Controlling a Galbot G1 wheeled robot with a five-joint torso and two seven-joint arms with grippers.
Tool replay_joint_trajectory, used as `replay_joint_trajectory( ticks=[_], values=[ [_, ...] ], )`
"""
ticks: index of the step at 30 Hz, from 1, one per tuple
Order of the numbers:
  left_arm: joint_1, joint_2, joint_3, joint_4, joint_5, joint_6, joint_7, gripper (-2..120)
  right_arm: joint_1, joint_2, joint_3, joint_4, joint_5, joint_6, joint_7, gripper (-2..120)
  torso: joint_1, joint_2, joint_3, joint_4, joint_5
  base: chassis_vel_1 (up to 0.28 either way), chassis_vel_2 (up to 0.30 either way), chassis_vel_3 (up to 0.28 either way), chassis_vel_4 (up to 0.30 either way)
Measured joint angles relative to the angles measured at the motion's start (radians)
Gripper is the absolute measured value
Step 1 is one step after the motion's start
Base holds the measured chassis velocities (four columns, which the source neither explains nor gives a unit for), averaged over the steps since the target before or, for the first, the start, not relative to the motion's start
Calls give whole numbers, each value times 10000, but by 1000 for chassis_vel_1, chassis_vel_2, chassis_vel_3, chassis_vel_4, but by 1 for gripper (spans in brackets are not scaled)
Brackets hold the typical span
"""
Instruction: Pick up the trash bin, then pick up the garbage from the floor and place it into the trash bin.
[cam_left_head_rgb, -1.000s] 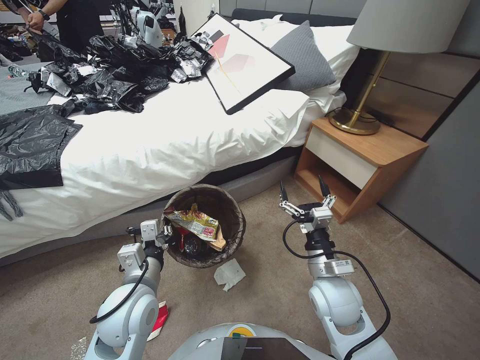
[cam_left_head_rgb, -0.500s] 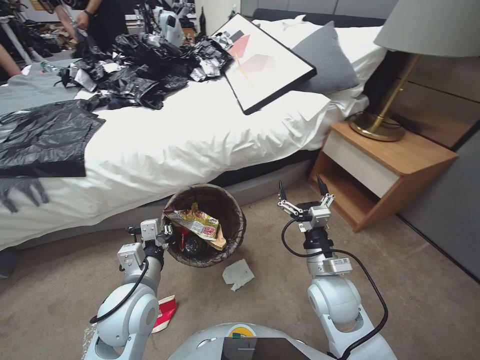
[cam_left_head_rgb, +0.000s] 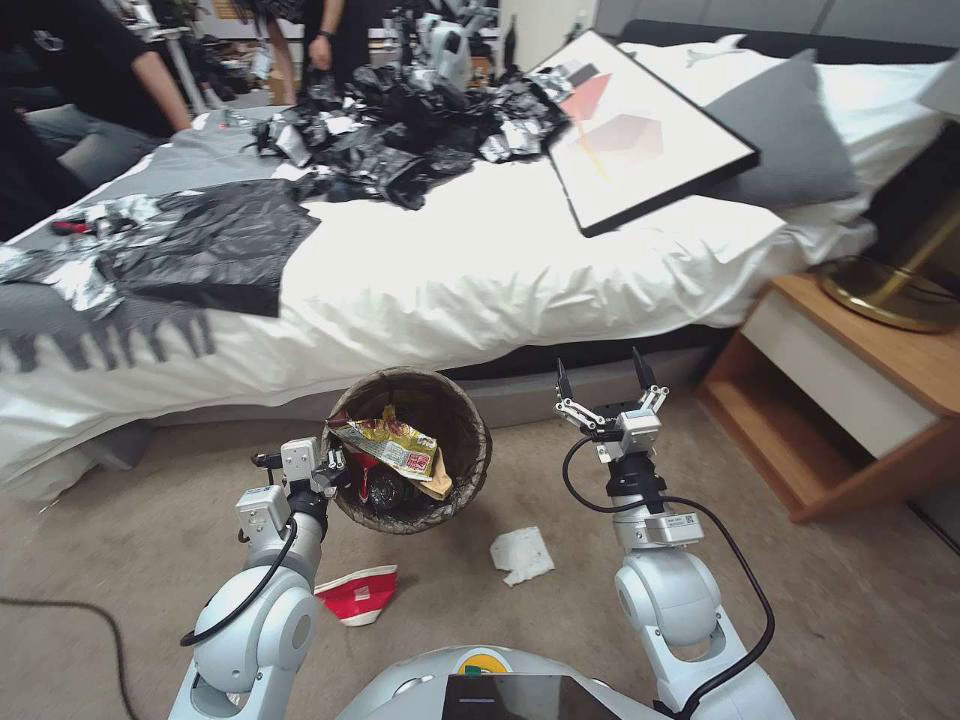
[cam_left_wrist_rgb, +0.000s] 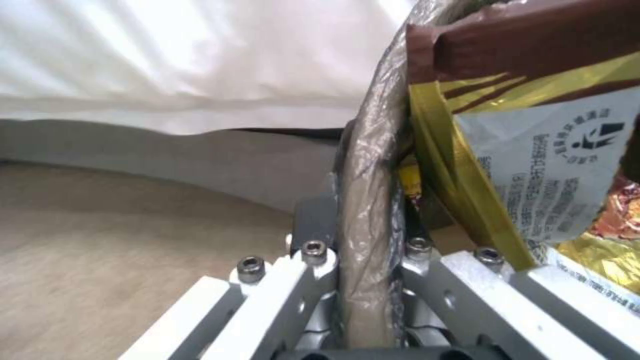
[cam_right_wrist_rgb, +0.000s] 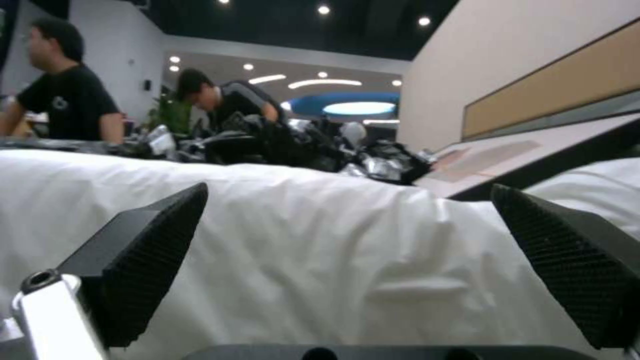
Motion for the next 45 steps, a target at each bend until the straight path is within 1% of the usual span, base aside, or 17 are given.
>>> replay_joint_trajectory(
  ticks=[9,12,14,15,16,17,18,20,21,23,24,26,30,36,40,42,45],
  values=[
    [-8,-1,-9,59,114,-239,64,4,17,-6,4,-152,7,-9,-25,100,0,0,-1,0,0,91,91,81,91],
    [-16,1,0,60,121,-332,70,4,-11,-35,14,-194,107,-288,-35,100,0,0,-2,-6,1,0,0,0,0],
    [-23,5,16,60,123,-360,73,4,-121,-120,-26,-130,348,-1088,76,100,0,0,-1,-8,1,0,0,0,0],
    [-23,5,16,60,123,-360,73,4,-121,-120,-26,-130,348,-1088,76,100,0,0,-1,-8,1,0,0,0,0],
    [-25,6,23,61,125,-364,73,4,-190,-180,-79,-39,517,-1739,258,100,0,0,-2,-6,1,0,0,0,0],
    [-26,12,24,61,127,-365,72,4,-255,-241,-164,45,761,-2766,596,100,0,0,-1,-5,0,0,0,0,0],
    [-26,12,24,61,127,-365,72,4,-255,-241,-164,45,761,-2766,596,100,0,0,-1,-5,0,0,0,0,0],
    [-20,43,17,59,126,-365,70,4,-302,-352,-228,28,1340,-4486,1004,100,0,0,-1,-5,0,0,0,0,0],
    [-20,43,17,59,126,-365,70,4,-302,-352,-228,28,1340,-4486,1004,100,0,0,-1,-5,0,0,0,0,0],
    [-18,75,-7,56,126,-365,69,4,-296,-428,-284,-219,1681,-5379,1190,100,0,0,-1,-3,1,0,0,0,0],
    [-18,75,-7,56,126,-365,69,4,-296,-428,-284,-219,1681,-5379,1190,100,0,0,-1,-3,1,0,0,0,0],
    [-22,96,-9,51,122,-365,67,4,-249,-503,-407,-521,2157,-6040,1332,100,0,0,-1,-3,1,0,0,0,0],
    [-33,102,-8,51,118,-365,65,4,-227,-547,-501,-662,2469,-6341,1395,100,0,0,-1,-3,1,0,0,0,0],
    [-68,100,37,57,119,-354,61,4,30,-869,-962,-1331,4047,-7568,1682,100,0,0,-1,-3,2,0,0,0,0],
    [-62,98,42,58,120,-350,61,4,122,-970,-1047,-1446,4378,-7812,1786,100,0,0,0,-3,1,0,0,0,0],
    [-60,95,40,61,126,-346,57,4,287,-1275,-1229,-1609,5037,-8336,2066,100,0,0,0,-2,2,0,0,0,0],
    [-74,73,49,78,140,-341,55,4,426,-1659,-1368,-1890,5201,-8566,2099,100,0,0,0,-3,2,0,0,0,0]
  ],
)
